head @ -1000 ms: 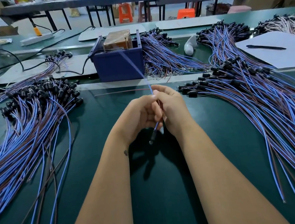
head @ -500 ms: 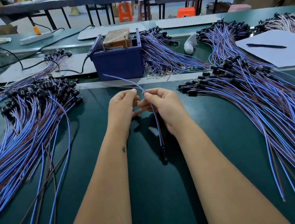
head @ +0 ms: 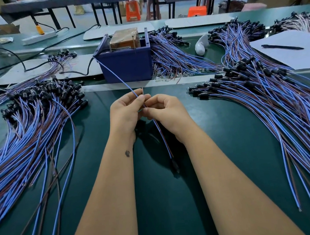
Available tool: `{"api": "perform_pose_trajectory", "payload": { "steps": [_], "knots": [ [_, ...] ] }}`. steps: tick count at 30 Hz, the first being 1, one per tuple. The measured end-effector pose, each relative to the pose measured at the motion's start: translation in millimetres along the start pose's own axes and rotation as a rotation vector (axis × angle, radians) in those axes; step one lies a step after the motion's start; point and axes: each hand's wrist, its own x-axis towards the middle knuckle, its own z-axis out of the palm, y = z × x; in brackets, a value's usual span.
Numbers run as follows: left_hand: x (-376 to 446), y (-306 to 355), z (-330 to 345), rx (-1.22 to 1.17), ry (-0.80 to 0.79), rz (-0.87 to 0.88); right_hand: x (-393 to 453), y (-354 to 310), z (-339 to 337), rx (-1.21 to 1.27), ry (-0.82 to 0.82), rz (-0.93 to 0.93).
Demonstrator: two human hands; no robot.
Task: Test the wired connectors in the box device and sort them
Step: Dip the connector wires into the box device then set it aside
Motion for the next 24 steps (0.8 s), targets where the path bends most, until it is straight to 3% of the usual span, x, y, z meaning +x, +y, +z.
{"api": "perform_pose_trajectory", "payload": {
  "steps": [4, 9, 15, 24],
  "knots": [
    [0.5, 0.5, -0.5, -0.059, -0.012, -0.008, 2.5, 0.2, 0.0, 0.091, 0.125, 0.026],
    [-4.6, 0.3, 3.3, 0.105, -0.151, -0.003, 3.6, 0.0, -1.1, 0.188, 0.150, 0.010],
    [-6.4, -0.1, 4.2, 0.218, -0.196, -0.004, 2.4, -0.3, -0.4, 0.229, 0.200, 0.029],
    [-0.6, -6.4, 1.5, 0.330, -0.038, 0.079, 2.7, 1.2, -4.3, 0.039, 0.310, -0.046]
  ]
}}
